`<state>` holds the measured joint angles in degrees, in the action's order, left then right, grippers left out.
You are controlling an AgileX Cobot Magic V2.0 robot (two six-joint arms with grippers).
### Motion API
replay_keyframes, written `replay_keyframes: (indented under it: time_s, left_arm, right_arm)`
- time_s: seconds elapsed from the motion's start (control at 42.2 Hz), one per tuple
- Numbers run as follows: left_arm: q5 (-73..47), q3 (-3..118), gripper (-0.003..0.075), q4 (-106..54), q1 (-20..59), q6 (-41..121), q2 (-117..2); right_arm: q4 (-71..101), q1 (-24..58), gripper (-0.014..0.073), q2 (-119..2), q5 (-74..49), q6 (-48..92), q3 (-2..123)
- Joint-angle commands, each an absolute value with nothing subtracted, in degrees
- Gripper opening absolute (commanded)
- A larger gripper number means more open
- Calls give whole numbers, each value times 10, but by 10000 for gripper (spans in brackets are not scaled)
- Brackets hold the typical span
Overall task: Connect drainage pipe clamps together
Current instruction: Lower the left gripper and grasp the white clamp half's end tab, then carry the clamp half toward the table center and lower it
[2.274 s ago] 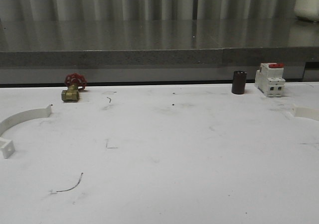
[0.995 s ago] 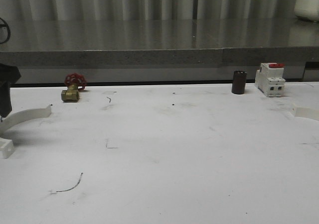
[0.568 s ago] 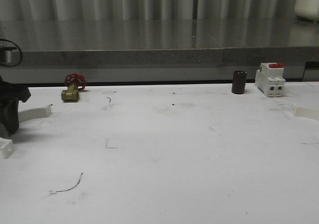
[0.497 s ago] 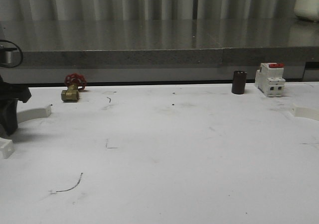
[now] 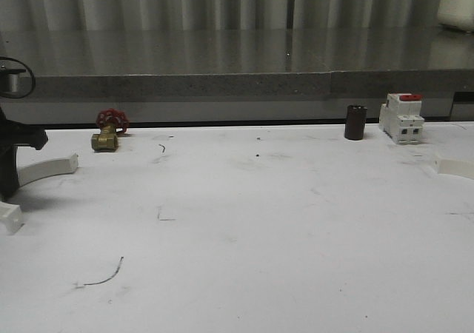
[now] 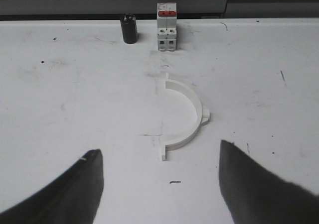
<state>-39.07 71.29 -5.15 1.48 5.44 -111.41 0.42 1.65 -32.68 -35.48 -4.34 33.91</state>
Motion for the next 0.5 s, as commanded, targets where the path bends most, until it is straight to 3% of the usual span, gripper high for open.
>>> replay_keyframes:
  time_s: [0.0,0.261,0.474]
  left_arm:
    - [-403,741,63,-62,34,53,-1074]
    - [-441,793,63,-53,173,24,-1024]
    - [-503,901,63,53,296,-145,-1063]
  right_arm:
    - [0,17,520,-333,-319,-41,355]
    - [0,17,520,-333,-319,-41,355]
    - [0,17,520,-333,-319,-41,355]
